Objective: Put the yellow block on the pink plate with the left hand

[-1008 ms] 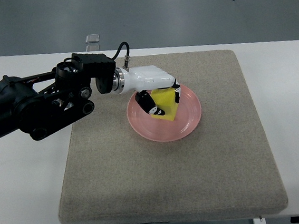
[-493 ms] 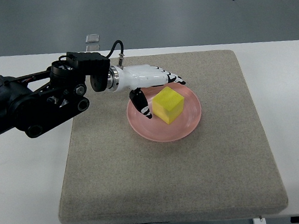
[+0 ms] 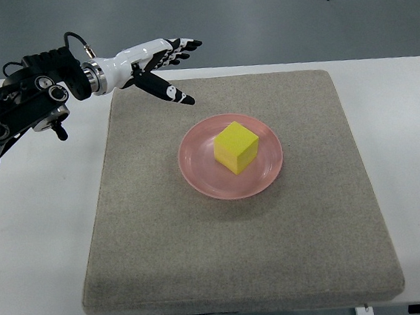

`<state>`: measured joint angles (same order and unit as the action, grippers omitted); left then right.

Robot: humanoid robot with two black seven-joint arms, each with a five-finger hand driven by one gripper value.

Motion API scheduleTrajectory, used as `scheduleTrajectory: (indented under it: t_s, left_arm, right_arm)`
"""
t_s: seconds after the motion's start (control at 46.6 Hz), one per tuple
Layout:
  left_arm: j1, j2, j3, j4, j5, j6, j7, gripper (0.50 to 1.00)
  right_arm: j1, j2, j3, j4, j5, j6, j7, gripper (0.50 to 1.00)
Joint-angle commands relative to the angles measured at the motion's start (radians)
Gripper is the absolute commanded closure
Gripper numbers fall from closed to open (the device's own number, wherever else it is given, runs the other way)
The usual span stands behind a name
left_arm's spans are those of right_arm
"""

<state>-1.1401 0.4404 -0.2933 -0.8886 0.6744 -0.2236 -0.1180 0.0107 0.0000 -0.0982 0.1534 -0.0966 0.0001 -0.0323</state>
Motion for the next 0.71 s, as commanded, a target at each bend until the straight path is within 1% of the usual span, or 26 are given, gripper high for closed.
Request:
scheduleTrajectory:
  t_s: [0.0,0.129,0.257,0.408,0.493,0.601,0.643,0.686]
  left_arm:
    - [0.010,-0.006,-0.007,0.068,-0.107,0.001,-0.002,0.501]
    - [0.042,-0.012,-0.009,0.131,-0.229,-0.002,-0.002,0.501]
    - [0.066,-0.012,-0.012,0.137,-0.329,-0.011,0.000,0.501]
    - [0.105,-0.011,-0.033,0.137,-0.501,-0.020,0.001,0.501]
    - [0.122,-0.008,-0.064,0.137,-0.588,-0.051,0.008,0.501]
    - [0.146,0.003,-0.124,0.142,-0.680,-0.106,0.018,0.501]
    - [0.158,0.004,-0.148,0.152,-0.706,-0.129,0.034,0.501]
    - [0.166,0.006,-0.171,0.168,-0.728,-0.154,0.066,0.501]
  right_arm:
    - [0.000,0.000,0.000,0.000,0.000,0.000,0.000,0.576]
    - [0.000,0.000,0.000,0.000,0.000,0.001,0.000,0.576]
    - [0.000,0.000,0.000,0.000,0.000,0.000,0.000,0.576]
    - [0.000,0.000,0.000,0.000,0.000,0.001,0.000,0.576]
    - [0.000,0.000,0.000,0.000,0.000,0.000,0.000,0.576]
    - [0.000,0.000,0.000,0.000,0.000,0.001,0.000,0.576]
    - [0.000,0.000,0.000,0.000,0.000,0.000,0.000,0.576]
    - [0.000,0.000,0.000,0.000,0.000,0.000,0.000,0.576]
